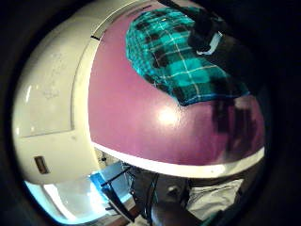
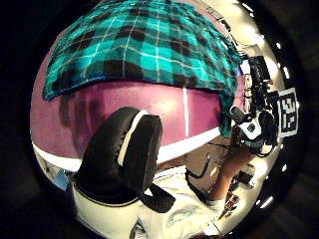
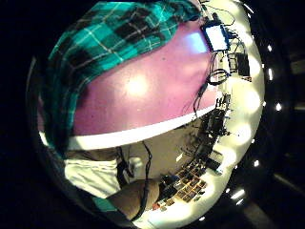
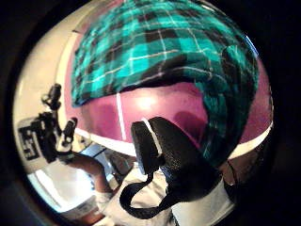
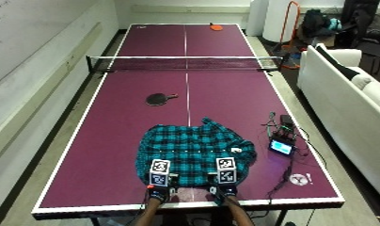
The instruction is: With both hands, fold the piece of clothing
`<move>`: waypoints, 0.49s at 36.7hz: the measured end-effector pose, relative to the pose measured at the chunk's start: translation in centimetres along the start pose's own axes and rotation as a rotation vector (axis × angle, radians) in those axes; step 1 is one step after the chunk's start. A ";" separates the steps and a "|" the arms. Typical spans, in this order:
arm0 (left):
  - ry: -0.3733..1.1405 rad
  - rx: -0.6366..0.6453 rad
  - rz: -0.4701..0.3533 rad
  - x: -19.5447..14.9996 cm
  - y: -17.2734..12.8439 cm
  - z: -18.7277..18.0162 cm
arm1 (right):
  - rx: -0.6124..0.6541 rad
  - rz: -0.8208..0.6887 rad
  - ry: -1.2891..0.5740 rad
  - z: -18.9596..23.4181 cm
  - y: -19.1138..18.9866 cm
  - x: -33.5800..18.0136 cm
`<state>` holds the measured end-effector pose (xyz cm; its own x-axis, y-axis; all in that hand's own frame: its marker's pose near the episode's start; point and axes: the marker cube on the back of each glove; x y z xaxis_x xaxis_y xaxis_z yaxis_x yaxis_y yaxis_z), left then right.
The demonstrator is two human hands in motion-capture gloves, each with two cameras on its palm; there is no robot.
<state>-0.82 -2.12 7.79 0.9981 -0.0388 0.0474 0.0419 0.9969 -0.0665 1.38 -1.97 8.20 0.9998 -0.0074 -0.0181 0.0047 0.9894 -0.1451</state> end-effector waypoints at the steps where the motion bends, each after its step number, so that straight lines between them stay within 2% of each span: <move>1: -0.005 0.003 -0.008 0.0 0.6 -0.5 | -0.012 0.010 0.001 -0.4 0.8 0.1; 5: -0.009 -0.010 -0.027 0.0 2.8 -2.5 | -0.082 0.032 -0.015 -2.0 4.1 0.2; 12: 0.041 -0.004 -0.025 -0.5 2.0 -1.1 | -0.088 -0.004 -0.113 -1.2 4.3 0.5; 15: -0.023 0.133 -0.065 -1.3 0.1 0.3 | 0.029 0.004 -0.113 -1.5 4.0 0.8; 18: -0.077 0.274 -0.063 -1.8 -3.6 4.2 | 0.187 -0.017 -0.077 -2.1 3.8 1.0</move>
<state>-2.98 -5.37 12.08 0.9872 -0.1063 0.1188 0.0797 0.9745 0.2097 2.37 1.44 5.57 0.9980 -0.0205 0.0591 0.0180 0.9989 0.0421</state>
